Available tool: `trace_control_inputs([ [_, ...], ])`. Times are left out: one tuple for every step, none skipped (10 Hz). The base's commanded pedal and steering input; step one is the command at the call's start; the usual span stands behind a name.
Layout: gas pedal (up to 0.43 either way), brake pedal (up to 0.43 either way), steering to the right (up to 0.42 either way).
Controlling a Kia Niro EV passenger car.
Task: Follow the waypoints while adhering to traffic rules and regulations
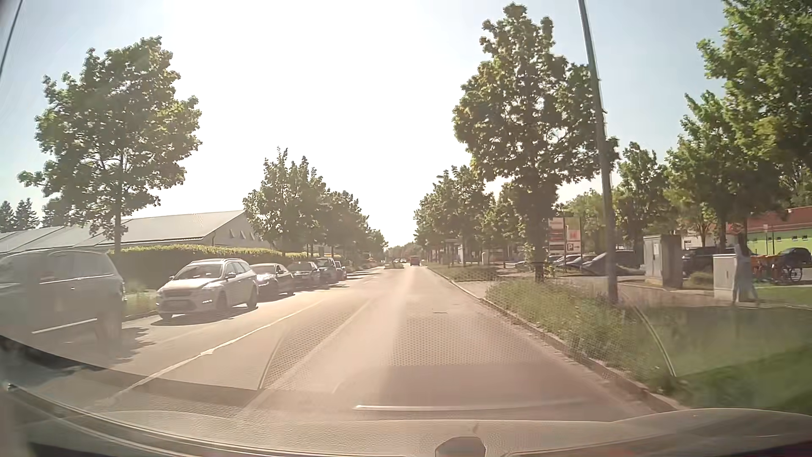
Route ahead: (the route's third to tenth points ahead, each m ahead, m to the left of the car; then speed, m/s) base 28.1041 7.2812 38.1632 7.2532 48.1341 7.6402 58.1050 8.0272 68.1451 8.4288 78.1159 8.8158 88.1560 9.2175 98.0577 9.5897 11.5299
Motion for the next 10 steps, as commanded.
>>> trace_control_inputs([
  [0.110,0.000,-0.013],
  [0.110,0.000,-0.014],
  [0.110,0.000,-0.014],
  [0.110,0.000,-0.015],
  [0.110,0.000,-0.015],
  [0.110,0.000,-0.015],
  [0.110,0.000,-0.015],
  [0.110,0.000,-0.015],
  [0.110,0.000,-0.011],
  [0.110,0.000,-0.009],
])
